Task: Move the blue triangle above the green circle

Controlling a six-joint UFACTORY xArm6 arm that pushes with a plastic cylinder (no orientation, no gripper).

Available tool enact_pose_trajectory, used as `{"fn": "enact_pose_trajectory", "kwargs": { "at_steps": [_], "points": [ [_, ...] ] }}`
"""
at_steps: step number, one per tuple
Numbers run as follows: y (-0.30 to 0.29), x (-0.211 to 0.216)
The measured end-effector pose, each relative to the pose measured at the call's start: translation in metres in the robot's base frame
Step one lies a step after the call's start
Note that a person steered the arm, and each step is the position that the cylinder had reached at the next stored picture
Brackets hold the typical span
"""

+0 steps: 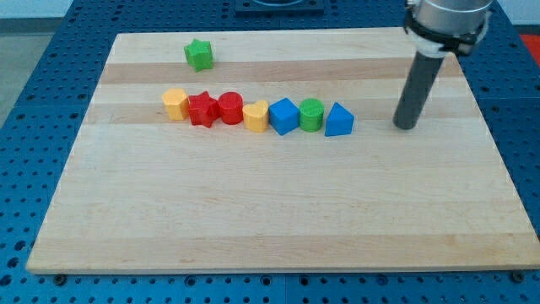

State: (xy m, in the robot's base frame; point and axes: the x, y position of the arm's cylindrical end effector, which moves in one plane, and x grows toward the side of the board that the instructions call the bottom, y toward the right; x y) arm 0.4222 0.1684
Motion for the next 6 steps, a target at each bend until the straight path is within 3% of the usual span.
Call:
{"fn": "enact_pose_trajectory", "kwargs": {
  "at_steps": [2,6],
  "points": [
    [-0.058,0.022],
    [-0.088,-0.089]
  ]
}}
